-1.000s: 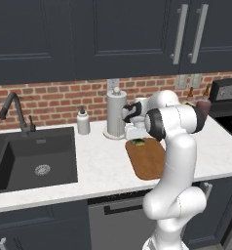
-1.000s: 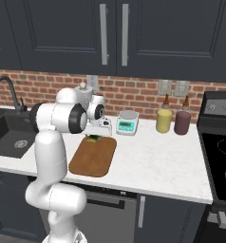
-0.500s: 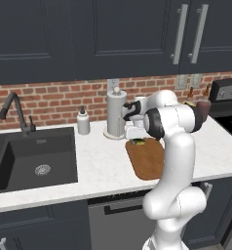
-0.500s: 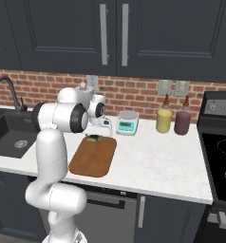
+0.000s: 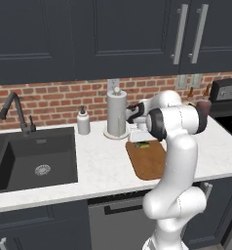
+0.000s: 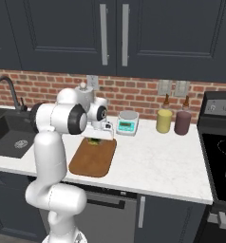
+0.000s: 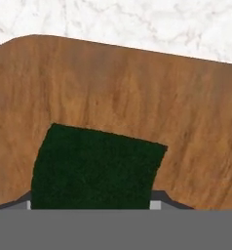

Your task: Pick up the sponge from the counter and clean the cutting board by briefly scrubbing or pressing down on the cutting board. Once finished, release the sponge.

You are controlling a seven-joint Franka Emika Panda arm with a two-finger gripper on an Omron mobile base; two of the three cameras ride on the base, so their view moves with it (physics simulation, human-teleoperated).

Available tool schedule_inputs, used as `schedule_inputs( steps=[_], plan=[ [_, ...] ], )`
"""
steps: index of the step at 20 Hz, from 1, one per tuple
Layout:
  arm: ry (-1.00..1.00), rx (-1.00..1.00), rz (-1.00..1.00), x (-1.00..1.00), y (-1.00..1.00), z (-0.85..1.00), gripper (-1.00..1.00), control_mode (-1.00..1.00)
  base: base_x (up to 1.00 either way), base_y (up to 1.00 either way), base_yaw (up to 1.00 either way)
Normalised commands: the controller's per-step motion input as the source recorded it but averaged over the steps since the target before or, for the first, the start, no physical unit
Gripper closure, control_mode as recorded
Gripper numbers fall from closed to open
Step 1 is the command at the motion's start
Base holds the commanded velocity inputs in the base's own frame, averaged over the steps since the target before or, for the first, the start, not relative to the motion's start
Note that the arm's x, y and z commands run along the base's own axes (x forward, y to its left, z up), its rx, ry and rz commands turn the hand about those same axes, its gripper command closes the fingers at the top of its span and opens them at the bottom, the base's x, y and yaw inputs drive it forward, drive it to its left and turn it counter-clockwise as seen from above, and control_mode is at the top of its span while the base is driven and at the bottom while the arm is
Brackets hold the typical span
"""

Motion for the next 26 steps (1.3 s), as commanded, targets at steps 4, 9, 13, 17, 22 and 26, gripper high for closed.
schedule_inputs(
  steps=[4,9,13,17,22,26],
  plan=[
    [0.0,0.0,-0.02,-0.62,-0.3,-0.44,1.0,-1.0,0.0,0.0,0.0],
    [0.0,0.0,-0.01,-0.69,-0.26,-0.39,1.0,-1.0,0.0,0.0,0.0],
    [0.0,0.0,0.0,-0.76,-0.21,-0.26,1.0,-1.0,0.0,0.0,0.0],
    [0.01,0.0,0.0,-0.75,-0.15,-0.19,1.0,-1.0,0.0,0.0,0.0],
    [0.04,0.0,0.0,-0.82,-0.1,-0.22,1.0,-1.0,0.0,0.0,0.0],
    [0.06,0.0,0.0,-0.91,-0.04,-0.19,1.0,-1.0,0.0,0.0,0.0]
  ],
)
